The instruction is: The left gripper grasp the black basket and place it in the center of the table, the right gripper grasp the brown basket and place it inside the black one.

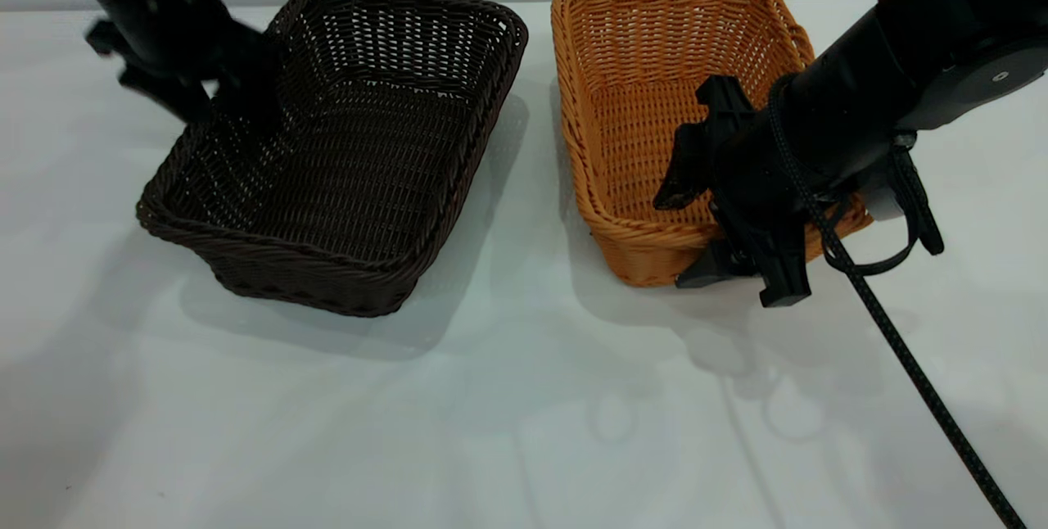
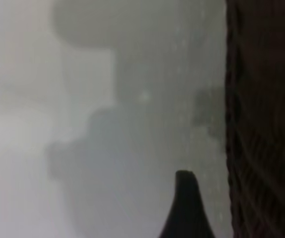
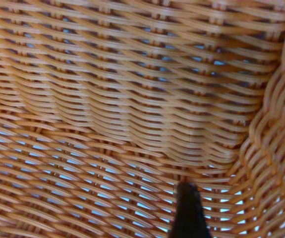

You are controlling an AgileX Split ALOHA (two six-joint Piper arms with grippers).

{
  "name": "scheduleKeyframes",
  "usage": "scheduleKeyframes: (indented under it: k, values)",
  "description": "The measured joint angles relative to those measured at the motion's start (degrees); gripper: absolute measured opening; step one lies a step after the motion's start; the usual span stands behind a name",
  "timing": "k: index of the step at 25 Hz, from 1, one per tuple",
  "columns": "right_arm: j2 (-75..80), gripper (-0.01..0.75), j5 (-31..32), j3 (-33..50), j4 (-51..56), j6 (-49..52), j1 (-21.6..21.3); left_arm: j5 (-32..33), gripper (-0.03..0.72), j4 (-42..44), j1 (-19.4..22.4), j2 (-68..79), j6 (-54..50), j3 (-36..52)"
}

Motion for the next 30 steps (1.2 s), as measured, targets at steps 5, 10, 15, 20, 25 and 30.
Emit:
scheduleKeyframes:
  k: [5,10,15,20,25,30]
  values:
    - [0.12,0.246,-0.28,0.0,0.0,0.0,0.0,-1.93,0.251,-0.26,-0.71,1.87,0.09,-0.1]
    - [0.12,0.076,0.32,-0.12,0.13,0.1,-2.18,-2.63,0.078,-0.08,-0.83,1.87,-0.07,-0.29]
    - [-1.22,0.074,1.63,-1.32,-1.05,-2.11,-8.13,-2.88,0.078,2.62,-0.83,1.87,-0.07,-0.33]
    - [-2.66,0.073,7.21,-6.36,-8.01,-7.58,-15.96,-5.13,0.078,4.61,-1.1,1.87,3.9,-0.33]
    - [-2.88,0.073,26.33,-14.56,-27.14,-9.3,-22.07,-9.56,0.078,4.5,-4.19,1.93,16.96,-0.36]
    - [-2.88,0.073,40.77,-23.63,-44.73,-7.23,-26.04,-16.04,0.078,4.88,-10.05,2.96,31.03,-0.42]
